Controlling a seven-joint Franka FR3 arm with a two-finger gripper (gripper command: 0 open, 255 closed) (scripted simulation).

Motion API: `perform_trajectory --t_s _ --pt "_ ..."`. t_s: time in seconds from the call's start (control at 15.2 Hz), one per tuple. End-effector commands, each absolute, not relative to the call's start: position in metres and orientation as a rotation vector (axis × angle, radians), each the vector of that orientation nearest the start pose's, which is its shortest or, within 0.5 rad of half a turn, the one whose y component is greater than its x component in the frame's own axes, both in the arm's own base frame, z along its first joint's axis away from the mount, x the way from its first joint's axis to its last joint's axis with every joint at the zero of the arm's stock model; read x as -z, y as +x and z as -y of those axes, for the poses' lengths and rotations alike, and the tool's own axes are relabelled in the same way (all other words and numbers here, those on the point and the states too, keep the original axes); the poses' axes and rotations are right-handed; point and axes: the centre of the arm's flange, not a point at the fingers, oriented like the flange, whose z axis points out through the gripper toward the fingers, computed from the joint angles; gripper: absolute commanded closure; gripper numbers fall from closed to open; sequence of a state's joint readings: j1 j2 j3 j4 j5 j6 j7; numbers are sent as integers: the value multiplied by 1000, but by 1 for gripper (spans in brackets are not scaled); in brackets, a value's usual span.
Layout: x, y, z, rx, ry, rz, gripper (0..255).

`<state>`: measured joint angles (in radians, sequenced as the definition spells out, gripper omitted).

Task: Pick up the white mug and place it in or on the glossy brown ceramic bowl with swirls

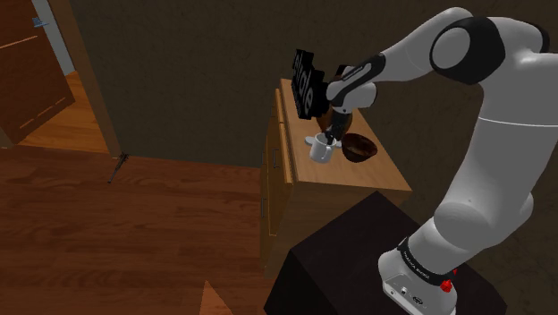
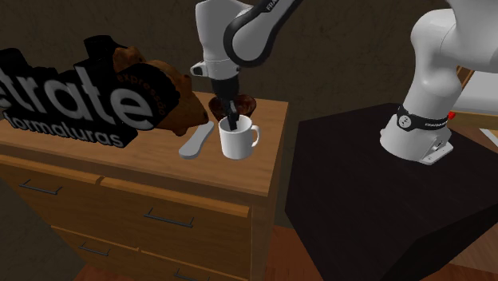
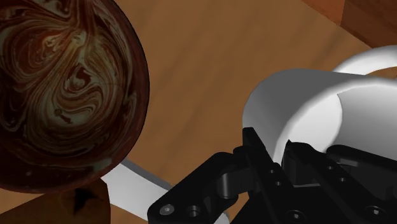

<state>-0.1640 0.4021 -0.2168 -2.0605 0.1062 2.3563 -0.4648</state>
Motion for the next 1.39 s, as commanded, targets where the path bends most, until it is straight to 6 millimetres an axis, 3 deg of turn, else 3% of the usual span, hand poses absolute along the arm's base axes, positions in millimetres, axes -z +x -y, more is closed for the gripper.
perform_trajectory --t_s 0.0,1.32 --pt "-245 541 215 -142 -3112 28 255" --pt "-350 541 215 -142 -3112 28 255"
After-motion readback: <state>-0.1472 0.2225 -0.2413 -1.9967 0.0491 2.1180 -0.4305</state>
